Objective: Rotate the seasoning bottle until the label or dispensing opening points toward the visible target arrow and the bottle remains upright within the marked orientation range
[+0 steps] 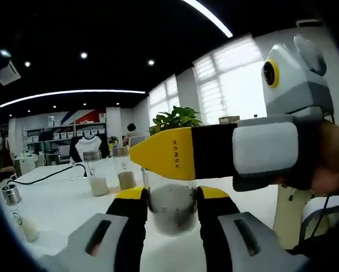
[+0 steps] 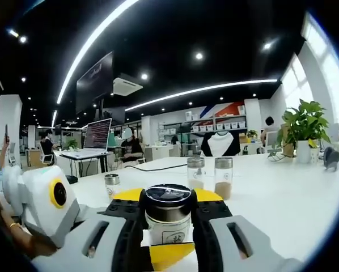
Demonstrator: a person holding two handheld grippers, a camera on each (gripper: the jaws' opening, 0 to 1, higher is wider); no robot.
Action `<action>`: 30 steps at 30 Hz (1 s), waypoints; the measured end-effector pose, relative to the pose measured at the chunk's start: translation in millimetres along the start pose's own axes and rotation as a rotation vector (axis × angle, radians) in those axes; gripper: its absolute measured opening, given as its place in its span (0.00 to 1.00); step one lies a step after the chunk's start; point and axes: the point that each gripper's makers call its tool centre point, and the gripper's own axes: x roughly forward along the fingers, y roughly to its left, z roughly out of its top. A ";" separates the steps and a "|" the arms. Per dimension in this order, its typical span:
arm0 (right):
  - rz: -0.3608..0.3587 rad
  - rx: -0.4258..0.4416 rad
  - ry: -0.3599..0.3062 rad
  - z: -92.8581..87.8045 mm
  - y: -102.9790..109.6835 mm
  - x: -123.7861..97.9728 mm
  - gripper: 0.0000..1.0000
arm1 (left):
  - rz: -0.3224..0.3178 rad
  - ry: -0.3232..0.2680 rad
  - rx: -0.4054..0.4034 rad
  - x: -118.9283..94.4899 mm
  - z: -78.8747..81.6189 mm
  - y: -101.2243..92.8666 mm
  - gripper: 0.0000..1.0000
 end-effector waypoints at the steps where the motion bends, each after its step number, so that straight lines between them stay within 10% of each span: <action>1: -0.002 0.002 0.002 -0.6 -0.5 0.1 0.29 | -0.007 0.001 -0.001 0.8 -0.7 -0.3 0.36; 30: 0.139 -0.042 0.032 -2.7 0.3 21.2 0.29 | -0.163 -0.035 -0.101 8.2 -0.9 18.5 0.35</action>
